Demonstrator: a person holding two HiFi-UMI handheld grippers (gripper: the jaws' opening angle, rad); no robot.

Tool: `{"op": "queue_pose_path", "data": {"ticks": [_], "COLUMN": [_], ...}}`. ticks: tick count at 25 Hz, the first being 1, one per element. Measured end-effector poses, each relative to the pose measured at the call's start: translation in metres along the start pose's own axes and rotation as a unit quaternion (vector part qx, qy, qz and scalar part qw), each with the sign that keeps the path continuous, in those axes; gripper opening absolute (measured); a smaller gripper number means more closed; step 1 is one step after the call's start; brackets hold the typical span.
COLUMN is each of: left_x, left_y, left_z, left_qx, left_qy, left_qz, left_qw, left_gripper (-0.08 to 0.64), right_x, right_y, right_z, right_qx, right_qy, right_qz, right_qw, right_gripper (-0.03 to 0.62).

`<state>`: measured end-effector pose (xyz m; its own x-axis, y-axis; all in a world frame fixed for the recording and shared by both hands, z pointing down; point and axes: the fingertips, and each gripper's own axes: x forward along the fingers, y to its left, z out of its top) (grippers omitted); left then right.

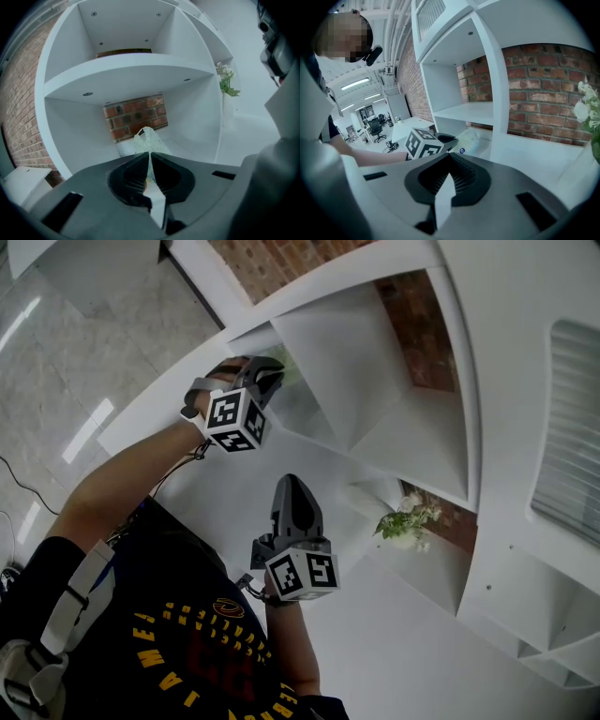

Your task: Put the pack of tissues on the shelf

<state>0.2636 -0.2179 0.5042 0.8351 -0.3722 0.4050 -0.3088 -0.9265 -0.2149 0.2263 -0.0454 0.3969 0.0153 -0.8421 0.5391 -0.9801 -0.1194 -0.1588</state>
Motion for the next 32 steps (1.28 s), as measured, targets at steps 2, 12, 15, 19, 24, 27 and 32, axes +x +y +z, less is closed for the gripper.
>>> {"op": "queue_pose_path", "data": {"ticks": [2,12,15,19,24,27,32], "left_x": [0.009,0.048,0.055,0.057,0.049,0.036,-0.002], "left_y": [0.001,-0.008,-0.008,-0.014,-0.013,-0.014,-0.016], "left_z": [0.003,-0.004,-0.012,-0.011,-0.003,0.005,0.017], "left_qx": [0.01,0.05,0.04,0.047,0.056,0.048,0.021], "left_qy": [0.003,0.047,0.06,0.062,0.037,0.02,-0.011], "left_qz": [-0.002,-0.026,-0.025,-0.032,-0.011,-0.011,-0.003], "left_qw": [0.9999,0.9973,0.9971,0.9965,0.9977,0.9986,0.9997], "left_gripper": [0.006,0.008,0.008,0.01,0.159,0.173,0.173], "right_x": [-0.002,-0.016,-0.019,-0.022,-0.027,-0.028,-0.029], "right_y": [0.001,-0.003,-0.005,-0.007,-0.008,-0.006,0.002], "right_z": [-0.001,-0.007,-0.008,-0.008,-0.013,-0.016,-0.019], "right_qx": [0.0,0.014,0.021,0.03,0.037,0.043,0.047], "right_qy": [0.001,0.007,0.005,0.002,-0.002,-0.003,-0.007], "right_qz": [-0.004,-0.024,-0.027,-0.027,-0.025,-0.019,-0.006], "right_qw": [1.0,1.0,0.999,0.999,0.999,0.999,0.999], "right_gripper": [0.008,0.007,0.007,0.008,0.006,0.008,0.006]}}
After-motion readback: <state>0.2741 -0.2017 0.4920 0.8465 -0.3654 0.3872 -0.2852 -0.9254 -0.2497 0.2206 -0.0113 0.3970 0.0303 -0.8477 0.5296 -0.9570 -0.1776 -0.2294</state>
